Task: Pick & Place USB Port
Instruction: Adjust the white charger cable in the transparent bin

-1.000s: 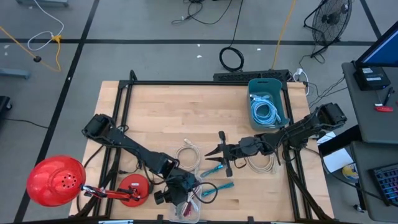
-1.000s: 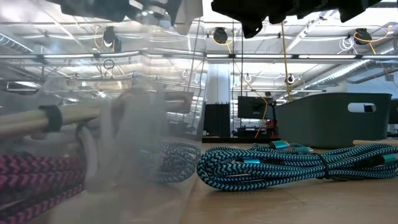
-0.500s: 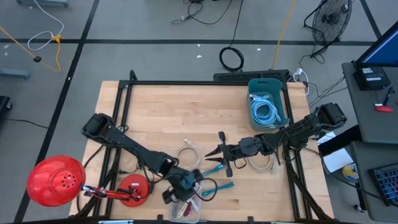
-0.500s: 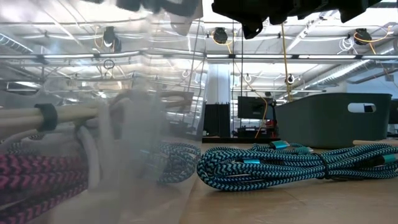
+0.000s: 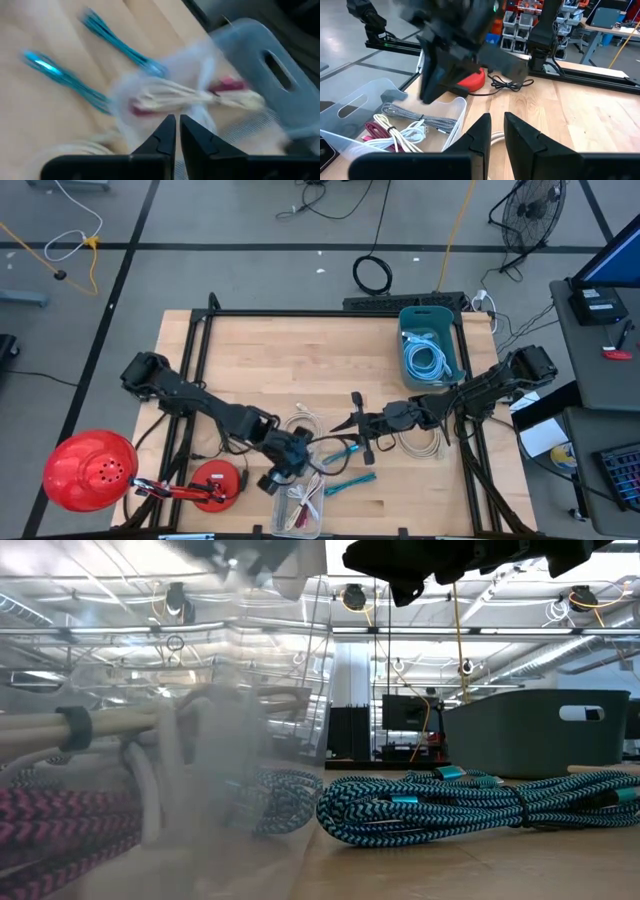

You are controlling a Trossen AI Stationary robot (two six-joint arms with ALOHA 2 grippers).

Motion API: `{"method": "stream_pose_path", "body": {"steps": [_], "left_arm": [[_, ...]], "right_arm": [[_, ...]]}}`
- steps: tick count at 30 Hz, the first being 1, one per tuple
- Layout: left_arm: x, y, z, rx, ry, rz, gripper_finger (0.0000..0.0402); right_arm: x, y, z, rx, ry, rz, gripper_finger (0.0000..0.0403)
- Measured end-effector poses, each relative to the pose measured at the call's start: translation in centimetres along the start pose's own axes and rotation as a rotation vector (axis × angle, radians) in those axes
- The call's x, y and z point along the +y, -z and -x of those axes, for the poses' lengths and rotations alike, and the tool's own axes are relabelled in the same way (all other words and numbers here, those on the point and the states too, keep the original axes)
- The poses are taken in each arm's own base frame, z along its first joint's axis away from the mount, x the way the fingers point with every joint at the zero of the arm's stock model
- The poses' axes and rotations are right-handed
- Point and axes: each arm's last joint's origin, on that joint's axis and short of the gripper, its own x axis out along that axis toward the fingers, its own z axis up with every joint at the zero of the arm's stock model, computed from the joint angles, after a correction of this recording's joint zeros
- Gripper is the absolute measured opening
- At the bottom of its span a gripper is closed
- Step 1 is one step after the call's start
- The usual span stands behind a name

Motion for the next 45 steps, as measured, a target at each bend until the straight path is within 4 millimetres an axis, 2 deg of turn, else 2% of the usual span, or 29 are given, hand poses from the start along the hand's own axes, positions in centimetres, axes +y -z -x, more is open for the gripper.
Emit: {"method": "stream_pose_path", "body": {"steps": [3,6,9,16,21,28,36,40,45], "left_arm": [[-0.8,0.8,-0.4,0.085,0.062,0.05,0.0018],[-1.5,1.1,-0.9,0.078,0.059,0.057,0.0027],[-2.2,0.9,-1.0,0.058,0.056,0.044,0.0056],[-2.8,0.6,-2.0,0.033,-0.079,-0.035,0.0153],[-2.3,1.6,-4.4,0.105,-0.006,0.019,0.0173],[-2.0,2.6,-7.2,0.158,0.059,0.049,0.0175],[-2.1,2.9,-7.6,0.173,0.087,0.04,0.017],[-2.0,2.8,-7.6,0.17,0.087,0.03,0.0135],[-1.8,2.8,-7.6,0.167,0.087,0.033,0.0065]], "right_arm": [[0.0,0.0,0.0,0.003,-0.001,0.001,0.0043],[0.0,0.0,0.0,0.002,-0.001,0.0,0.0043],[0.0,0.0,0.0,-0.001,-0.001,0.0,0.0043],[0.0,-0.1,0.0,-0.008,0.0,-0.013,0.0043],[0.0,-0.1,0.0,-0.008,-0.001,-0.013,0.0043],[0.0,0.0,0.0,-0.003,-0.001,-0.013,0.0043],[0.0,-0.1,0.0,-0.005,-0.001,-0.013,0.0043],[0.0,-0.1,0.0,-0.005,-0.001,-0.013,0.0043],[0.0,-0.1,0.0,-0.005,-0.001,-0.013,0.0043]]}}
